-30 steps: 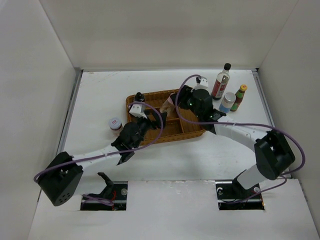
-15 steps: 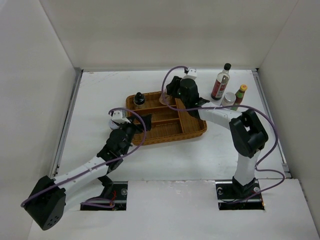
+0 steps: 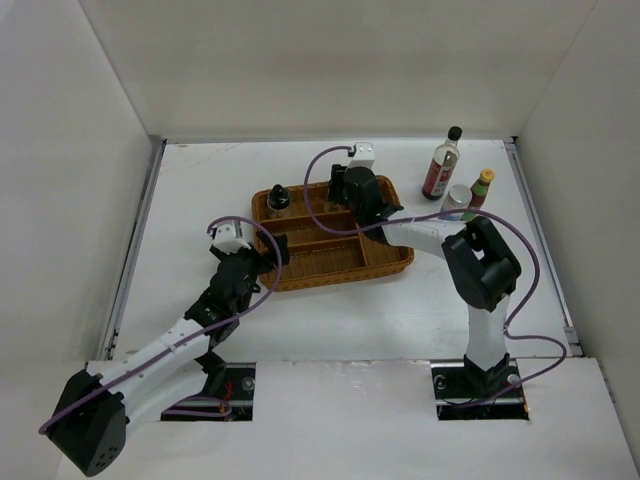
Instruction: Organize the condiment bottles
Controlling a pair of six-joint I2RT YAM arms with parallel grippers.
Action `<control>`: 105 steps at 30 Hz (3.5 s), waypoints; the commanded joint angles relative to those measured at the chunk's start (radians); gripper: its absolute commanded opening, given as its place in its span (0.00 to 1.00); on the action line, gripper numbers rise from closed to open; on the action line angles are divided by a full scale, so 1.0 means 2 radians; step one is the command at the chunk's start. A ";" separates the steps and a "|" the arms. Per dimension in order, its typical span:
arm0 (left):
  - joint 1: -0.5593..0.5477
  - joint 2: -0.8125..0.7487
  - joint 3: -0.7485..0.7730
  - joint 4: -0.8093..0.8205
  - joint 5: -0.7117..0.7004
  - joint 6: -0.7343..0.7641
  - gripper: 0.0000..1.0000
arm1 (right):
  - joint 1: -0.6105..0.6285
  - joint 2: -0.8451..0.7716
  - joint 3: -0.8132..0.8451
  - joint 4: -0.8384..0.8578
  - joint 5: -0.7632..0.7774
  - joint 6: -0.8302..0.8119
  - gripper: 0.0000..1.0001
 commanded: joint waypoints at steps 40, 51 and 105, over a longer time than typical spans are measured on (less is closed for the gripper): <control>0.115 0.159 0.136 -0.183 -0.154 0.023 1.00 | 0.038 -0.543 -0.415 0.010 -0.071 0.123 1.00; 0.124 0.204 0.147 -0.134 -0.147 0.040 0.68 | 0.040 -0.593 -0.491 0.069 -0.060 0.139 1.00; -0.014 0.335 0.215 -0.003 -0.090 0.070 0.93 | 0.031 -0.573 -0.476 0.051 -0.030 0.136 0.84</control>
